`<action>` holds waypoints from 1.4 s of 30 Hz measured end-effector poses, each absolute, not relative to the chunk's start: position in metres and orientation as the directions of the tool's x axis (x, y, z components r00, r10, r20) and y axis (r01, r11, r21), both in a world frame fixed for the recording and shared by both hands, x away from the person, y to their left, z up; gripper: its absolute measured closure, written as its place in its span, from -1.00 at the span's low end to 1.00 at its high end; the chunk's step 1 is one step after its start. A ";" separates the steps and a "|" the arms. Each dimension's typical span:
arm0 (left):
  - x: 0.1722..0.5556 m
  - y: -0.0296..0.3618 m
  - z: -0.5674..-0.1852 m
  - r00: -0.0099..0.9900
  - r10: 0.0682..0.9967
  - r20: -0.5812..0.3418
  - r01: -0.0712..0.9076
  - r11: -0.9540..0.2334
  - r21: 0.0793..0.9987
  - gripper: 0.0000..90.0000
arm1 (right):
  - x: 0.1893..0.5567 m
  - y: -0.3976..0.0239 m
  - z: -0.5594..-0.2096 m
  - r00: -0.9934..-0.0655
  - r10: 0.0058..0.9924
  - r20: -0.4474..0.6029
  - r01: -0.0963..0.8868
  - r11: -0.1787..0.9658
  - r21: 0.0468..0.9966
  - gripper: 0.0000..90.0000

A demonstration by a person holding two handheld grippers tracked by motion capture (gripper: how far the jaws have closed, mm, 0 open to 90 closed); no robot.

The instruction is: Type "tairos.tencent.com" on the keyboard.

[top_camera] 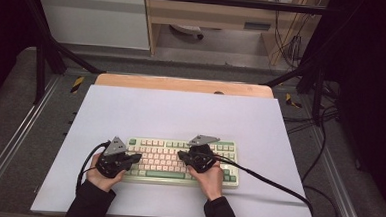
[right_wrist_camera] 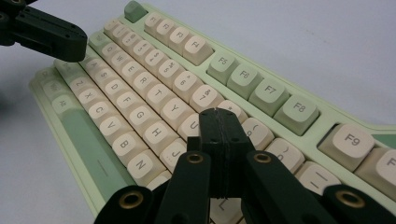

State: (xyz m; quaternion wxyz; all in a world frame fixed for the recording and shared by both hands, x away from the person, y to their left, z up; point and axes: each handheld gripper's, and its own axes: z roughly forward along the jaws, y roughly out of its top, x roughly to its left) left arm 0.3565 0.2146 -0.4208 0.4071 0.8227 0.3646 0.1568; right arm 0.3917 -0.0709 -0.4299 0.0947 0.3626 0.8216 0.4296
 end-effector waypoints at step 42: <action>0.354 0.209 -0.417 0.691 0.722 -0.029 0.460 -0.408 0.788 1.00 | 0.373 -0.108 -0.409 -0.748 0.643 0.165 0.498 0.379 0.780 1.00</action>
